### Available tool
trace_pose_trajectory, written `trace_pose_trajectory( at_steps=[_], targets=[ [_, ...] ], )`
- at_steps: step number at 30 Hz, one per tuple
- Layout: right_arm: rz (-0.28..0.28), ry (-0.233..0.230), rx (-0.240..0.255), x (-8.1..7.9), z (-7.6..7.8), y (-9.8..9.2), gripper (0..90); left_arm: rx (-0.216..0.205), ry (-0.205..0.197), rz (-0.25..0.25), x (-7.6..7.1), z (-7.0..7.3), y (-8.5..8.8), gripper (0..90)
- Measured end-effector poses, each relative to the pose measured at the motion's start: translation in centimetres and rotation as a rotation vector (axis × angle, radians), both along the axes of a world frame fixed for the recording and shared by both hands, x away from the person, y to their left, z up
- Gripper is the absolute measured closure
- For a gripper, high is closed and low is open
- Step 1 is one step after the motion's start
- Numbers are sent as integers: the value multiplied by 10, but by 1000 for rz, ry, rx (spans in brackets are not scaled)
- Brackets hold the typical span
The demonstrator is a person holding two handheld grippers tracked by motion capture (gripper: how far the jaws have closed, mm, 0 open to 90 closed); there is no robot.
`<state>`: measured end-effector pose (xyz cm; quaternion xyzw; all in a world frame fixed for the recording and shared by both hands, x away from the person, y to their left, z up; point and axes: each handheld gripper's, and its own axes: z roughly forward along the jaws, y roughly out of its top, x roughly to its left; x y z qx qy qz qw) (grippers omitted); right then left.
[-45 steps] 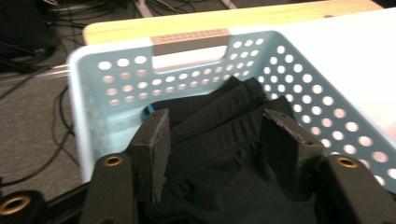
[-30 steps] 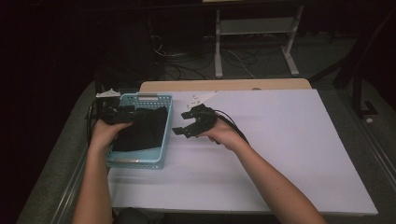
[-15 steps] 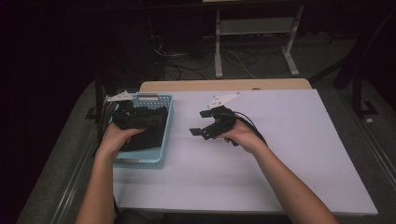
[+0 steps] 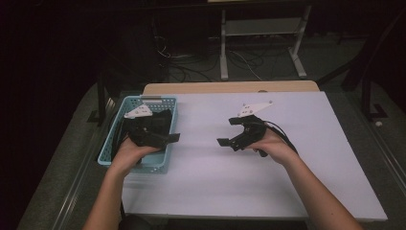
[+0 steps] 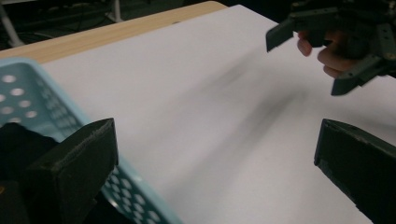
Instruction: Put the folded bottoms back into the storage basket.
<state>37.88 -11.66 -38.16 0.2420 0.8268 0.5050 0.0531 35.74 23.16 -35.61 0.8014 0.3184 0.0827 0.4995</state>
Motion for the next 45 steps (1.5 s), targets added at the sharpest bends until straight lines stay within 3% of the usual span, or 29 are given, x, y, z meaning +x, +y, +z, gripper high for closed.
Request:
trace_pose_trajectory(
  at_steps=[3, 12, 17, 28, 34, 45],
  targets=[
    [-11, -2, 6, -5, -1, -11, 19, 10, -15, -15, -8, -4, -7, 0],
    [-28, -6, -12, -22, -4, -37, 16, -12, -58, -53, -28, -15, -16, 0],
    [-39, -6, -17, -32, -6, -54, 16, -19, -58, -84, -35, -22, -18, 0],
    [-80, -34, -15, -63, -8, -97, 17, -24, -42, -108, -34, -26, -17, 0],
    [-95, -32, -38, -74, -15, -110, 17, -19, -35, -116, -33, -27, -18, 0],
    [-129, -18, -37, -92, -28, -138, 17, -17, -33, -116, -33, -28, -18, 0]
  ],
)
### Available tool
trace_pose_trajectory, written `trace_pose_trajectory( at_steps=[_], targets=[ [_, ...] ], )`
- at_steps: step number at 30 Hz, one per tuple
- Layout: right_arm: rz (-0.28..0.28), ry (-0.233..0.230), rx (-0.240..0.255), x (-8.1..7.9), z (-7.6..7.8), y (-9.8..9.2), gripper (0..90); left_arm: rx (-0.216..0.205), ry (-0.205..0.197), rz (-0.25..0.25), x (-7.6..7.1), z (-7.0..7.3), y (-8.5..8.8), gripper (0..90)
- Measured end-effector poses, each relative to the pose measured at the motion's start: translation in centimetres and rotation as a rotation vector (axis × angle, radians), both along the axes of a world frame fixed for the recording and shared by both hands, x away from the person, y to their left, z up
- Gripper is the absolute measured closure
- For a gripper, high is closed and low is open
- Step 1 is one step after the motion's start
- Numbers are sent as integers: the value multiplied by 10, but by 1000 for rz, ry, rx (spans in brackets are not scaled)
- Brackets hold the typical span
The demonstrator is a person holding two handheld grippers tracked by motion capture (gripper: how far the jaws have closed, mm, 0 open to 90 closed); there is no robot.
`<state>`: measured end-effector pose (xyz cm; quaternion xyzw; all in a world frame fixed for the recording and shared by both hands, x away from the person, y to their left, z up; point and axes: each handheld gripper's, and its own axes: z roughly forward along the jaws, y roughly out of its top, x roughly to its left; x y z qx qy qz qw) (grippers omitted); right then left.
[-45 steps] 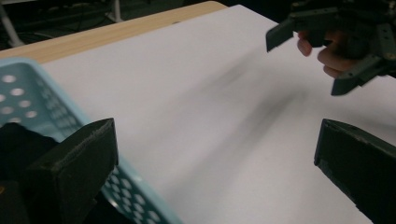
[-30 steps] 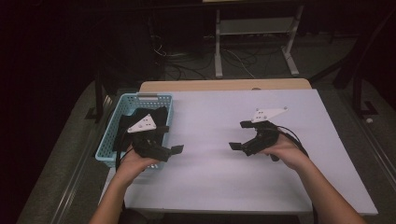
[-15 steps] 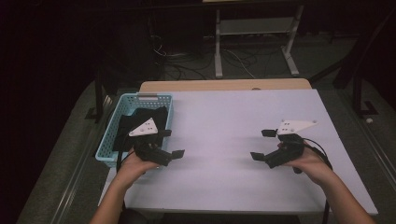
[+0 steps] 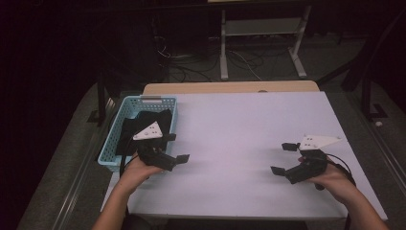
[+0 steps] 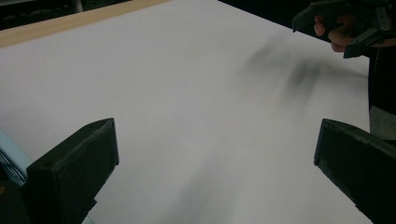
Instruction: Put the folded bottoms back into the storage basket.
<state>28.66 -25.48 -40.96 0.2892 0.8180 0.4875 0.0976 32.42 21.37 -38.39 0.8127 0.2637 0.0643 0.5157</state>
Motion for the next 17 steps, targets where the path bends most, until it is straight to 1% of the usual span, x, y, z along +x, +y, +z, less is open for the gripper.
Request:
trace_pose_trajectory(
  at_steps=[1, 2, 6, 9, 12, 15, 17],
  targets=[
    [-12, -6, 6, -3, -2, -6, 17, 0, 0, -1, 0, 0, 0, 0],
    [-12, -6, 6, -3, -2, -6, 17, 0, 0, -2, 0, 0, 0, 0],
    [-50, -5, 21, -10, -8, -21, 17, 0, 2, -4, 0, 0, 0, 0],
    [-68, 1, 16, -14, -12, -29, 17, -1, 2, -4, 0, 0, 0, 0],
    [-71, 7, 13, -14, -14, -32, 17, -1, 4, -4, 0, -1, 0, 0],
    [-67, 5, 20, -13, -13, -30, 17, -2, 3, -4, 0, 0, 0, 0],
    [-64, 8, 16, -13, -13, -29, 17, -3, 1, 0, 0, 0, 0, 0]
  ],
)
